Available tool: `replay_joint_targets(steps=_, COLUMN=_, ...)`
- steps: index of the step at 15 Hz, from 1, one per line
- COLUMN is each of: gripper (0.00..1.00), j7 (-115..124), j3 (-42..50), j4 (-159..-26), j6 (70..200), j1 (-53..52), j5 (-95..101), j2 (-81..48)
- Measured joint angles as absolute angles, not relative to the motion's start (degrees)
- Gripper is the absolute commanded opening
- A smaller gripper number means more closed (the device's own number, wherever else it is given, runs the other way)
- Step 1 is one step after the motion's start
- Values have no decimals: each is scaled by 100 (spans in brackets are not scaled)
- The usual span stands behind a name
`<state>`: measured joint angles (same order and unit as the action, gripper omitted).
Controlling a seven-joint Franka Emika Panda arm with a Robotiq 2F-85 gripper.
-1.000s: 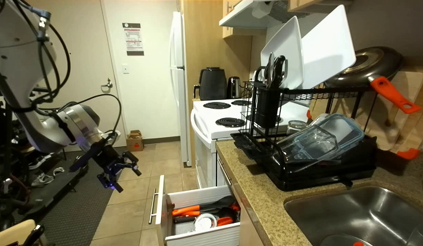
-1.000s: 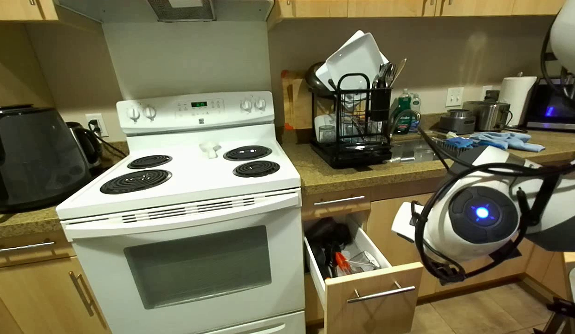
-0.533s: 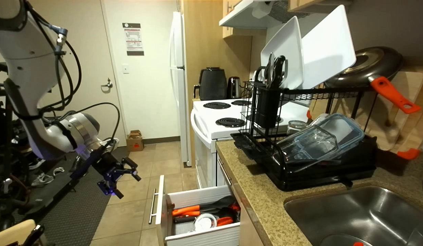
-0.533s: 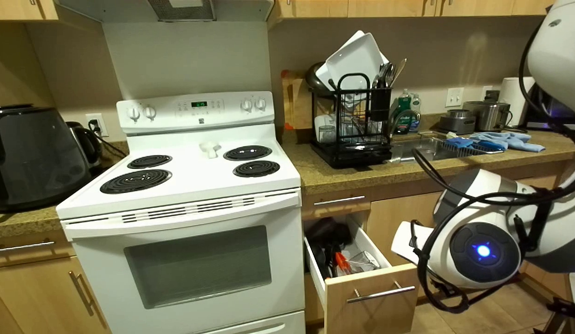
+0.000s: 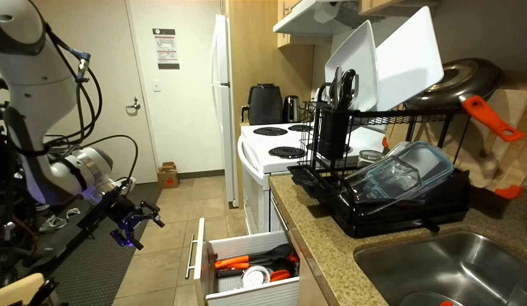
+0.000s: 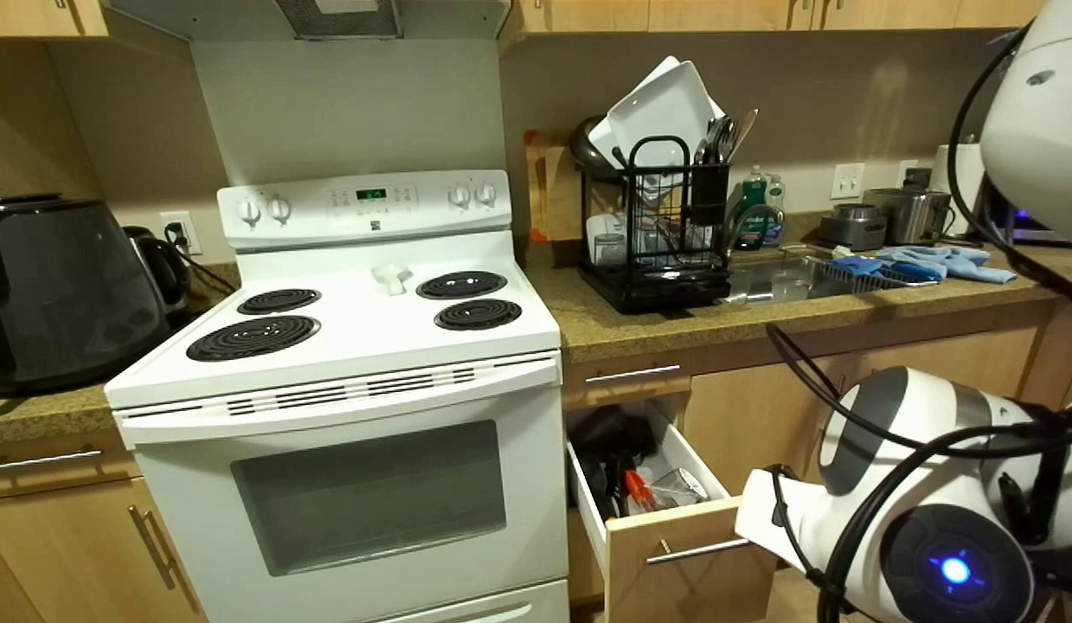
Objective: Close the open drawer
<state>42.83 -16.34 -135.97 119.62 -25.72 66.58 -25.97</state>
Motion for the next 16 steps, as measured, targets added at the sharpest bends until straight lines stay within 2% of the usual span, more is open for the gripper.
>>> replay_joint_targets(steps=16, gripper=100, j7=4434, j3=-1295, j4=-11319, j6=11748, j1=-2661, j5=7257, j2=-5006)
